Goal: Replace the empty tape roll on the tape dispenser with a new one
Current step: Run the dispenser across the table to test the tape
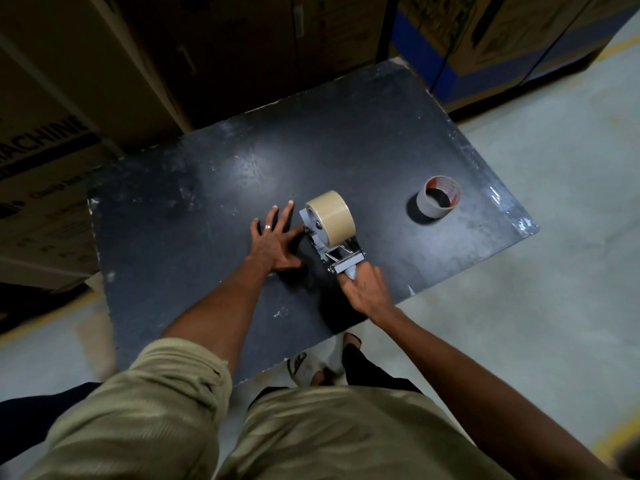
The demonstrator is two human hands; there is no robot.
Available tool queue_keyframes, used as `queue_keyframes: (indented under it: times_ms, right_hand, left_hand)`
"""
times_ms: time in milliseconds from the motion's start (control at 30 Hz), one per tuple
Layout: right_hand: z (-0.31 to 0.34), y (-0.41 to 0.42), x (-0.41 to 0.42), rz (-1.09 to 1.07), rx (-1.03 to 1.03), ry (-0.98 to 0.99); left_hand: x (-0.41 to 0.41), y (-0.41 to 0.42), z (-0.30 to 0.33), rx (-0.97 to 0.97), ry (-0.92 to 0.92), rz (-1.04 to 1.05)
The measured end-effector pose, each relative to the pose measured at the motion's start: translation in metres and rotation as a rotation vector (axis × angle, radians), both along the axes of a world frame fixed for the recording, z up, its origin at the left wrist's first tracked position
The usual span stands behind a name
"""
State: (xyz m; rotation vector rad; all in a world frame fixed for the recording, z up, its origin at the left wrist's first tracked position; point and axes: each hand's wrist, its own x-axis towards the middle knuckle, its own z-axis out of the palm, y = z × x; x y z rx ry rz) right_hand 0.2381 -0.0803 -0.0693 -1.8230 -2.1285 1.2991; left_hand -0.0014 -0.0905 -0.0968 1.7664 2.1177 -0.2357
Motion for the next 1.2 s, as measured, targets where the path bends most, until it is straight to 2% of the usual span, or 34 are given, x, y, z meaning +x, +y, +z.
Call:
queue_keyframes:
  times_ms: [433,600,900,1033,1200]
  right_hand:
    - [0.002,-0.023,0.031,0.006,0.009,0.048]
    - [-0.001,-0.047,0.062,0.044,0.033,0.097]
    - [0.001,-0.046,0.062,0.042,0.014,0.081]
    - [0.002,-0.048,0.062,0.023,0.007,0.075]
    - [0.004,-0.049,0.061,0.016,-0.002,0.084]
  left_hand:
    - [0.008,0.005,0.014,-0.11,0.021,0.025]
    - [0.013,0.005,0.016,-0.098,0.008,0.03]
    - [0.061,-0.047,-0.003,-0.011,-0.038,0.043]
    - [0.08,-0.068,-0.011,0.023,-0.073,0.11]
    - [0.084,-0.07,-0.007,-0.013,-0.083,0.136]
